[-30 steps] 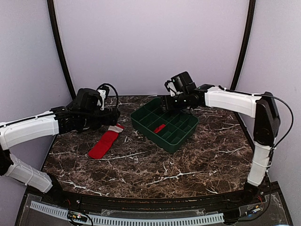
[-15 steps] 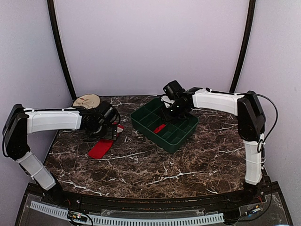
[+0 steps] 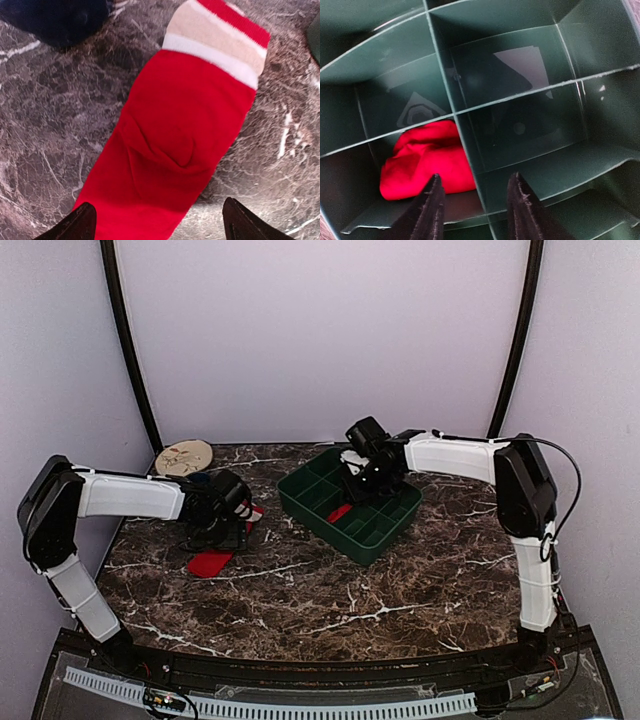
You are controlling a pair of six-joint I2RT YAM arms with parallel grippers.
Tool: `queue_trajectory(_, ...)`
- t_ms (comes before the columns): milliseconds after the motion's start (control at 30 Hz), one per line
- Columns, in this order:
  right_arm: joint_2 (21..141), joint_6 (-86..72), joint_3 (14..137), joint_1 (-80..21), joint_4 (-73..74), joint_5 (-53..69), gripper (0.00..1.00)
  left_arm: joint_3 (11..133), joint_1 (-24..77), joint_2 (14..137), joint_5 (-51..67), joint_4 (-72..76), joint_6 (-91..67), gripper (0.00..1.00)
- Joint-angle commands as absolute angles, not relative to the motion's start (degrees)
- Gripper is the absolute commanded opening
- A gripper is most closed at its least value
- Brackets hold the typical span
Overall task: Roll the socks
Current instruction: Move the bin to the corner of the board.
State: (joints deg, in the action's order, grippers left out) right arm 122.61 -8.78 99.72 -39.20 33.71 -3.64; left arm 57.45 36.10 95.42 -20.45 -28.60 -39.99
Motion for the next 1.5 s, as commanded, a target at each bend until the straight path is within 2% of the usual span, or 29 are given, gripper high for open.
queue_trajectory(0,125.36,-8.14,101.73,-37.88,35.18,-2.88,0.32,55.49,35.77,95.87,-19.06,-27.72,-41.75,0.90)
queue_trajectory(200,128.34,-7.56,104.68,-36.90,36.58,-2.68,0.10,52.84,35.60,97.23,-17.75,-26.49,-41.84,0.90)
queue_trajectory(367,129.90,-7.81,106.64,-35.90,36.82,-3.37,0.00,50.33,35.60,98.05,-15.32,-24.72,-40.70,0.90)
queue_trajectory(633,131.97,-8.14,110.00,-33.34,36.97,-4.60,0.00,47.67,35.60,99.67,-8.83,-21.93,-39.02,0.88)
queue_trajectory(933,135.32,-7.62,115.52,-29.32,37.71,-6.72,0.00,45.19,36.14,99.71,-0.33,-18.46,-36.90,0.76)
queue_trajectory(1233,140.53,-6.73,124.21,-27.41,39.63,-8.92,0.06,48.25,44.06,102.19,0.43,-21.12,-33.79,0.72)
queue_trajectory(1467,140.87,-5.70,124.89,-25.30,39.04,-11.66,0.07,50.34,50.36,103.80,3.62,-21.28,-30.92,0.70)
